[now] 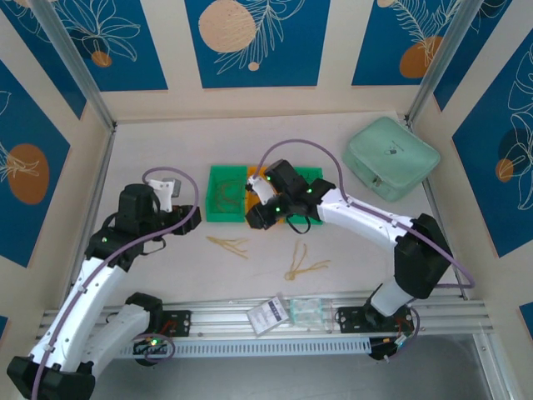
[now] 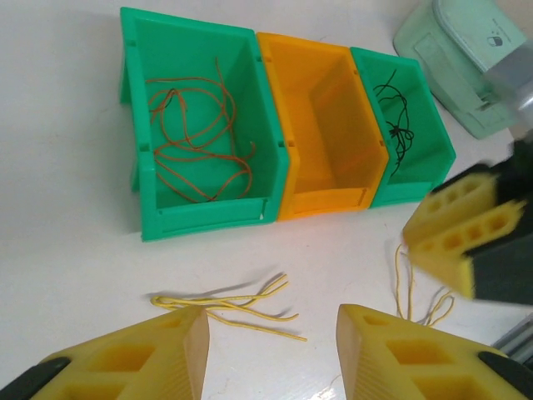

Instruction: Untangle the cables

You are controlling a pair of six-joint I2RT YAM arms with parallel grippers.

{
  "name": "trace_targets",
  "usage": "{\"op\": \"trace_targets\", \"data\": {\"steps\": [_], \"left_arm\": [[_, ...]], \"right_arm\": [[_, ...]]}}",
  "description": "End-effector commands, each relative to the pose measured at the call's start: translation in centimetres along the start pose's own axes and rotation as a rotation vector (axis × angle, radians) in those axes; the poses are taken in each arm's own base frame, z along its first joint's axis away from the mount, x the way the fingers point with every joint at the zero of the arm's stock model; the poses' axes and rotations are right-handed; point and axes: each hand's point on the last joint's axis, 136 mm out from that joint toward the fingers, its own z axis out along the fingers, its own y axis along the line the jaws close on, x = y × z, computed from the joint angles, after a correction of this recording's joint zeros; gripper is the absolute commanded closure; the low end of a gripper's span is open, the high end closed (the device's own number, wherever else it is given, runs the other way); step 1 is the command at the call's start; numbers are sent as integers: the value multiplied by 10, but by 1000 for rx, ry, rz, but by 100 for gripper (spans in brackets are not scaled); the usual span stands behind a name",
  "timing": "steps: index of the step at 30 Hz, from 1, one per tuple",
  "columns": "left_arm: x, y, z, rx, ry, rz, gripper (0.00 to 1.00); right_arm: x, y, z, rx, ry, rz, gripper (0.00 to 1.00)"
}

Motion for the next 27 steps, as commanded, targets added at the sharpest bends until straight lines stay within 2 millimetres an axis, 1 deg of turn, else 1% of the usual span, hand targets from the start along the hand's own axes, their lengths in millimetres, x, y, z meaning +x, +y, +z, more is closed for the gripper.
{"op": "trace_targets", "data": {"steps": [1, 6, 8, 11, 13, 19, 22, 27], "left_arm": [[-4, -5, 3, 43, -11, -33, 56], [-2, -3, 4, 36, -10, -42, 56], [-1, -1, 4, 30, -7, -43, 56], [1, 0, 4, 24, -3, -42, 56], [2, 2, 4, 17, 0, -39, 56], [3, 5, 5, 1, 2, -31, 56], [4, 5, 5, -1, 4, -28, 56], [3, 7, 4, -11, 2, -19, 56]], "right_arm": [[20, 15, 23, -106, 50, 123, 77], [30, 3, 55, -46, 49, 280, 70], [30, 1, 66, -45, 35, 326, 69], [32, -9, 78, 11, 28, 372, 69], [33, -17, 82, 53, 19, 388, 69], [35, -35, 88, 149, 8, 416, 70], [35, -39, 92, 157, 9, 424, 70], [32, -33, 102, 114, 17, 431, 71]]}}
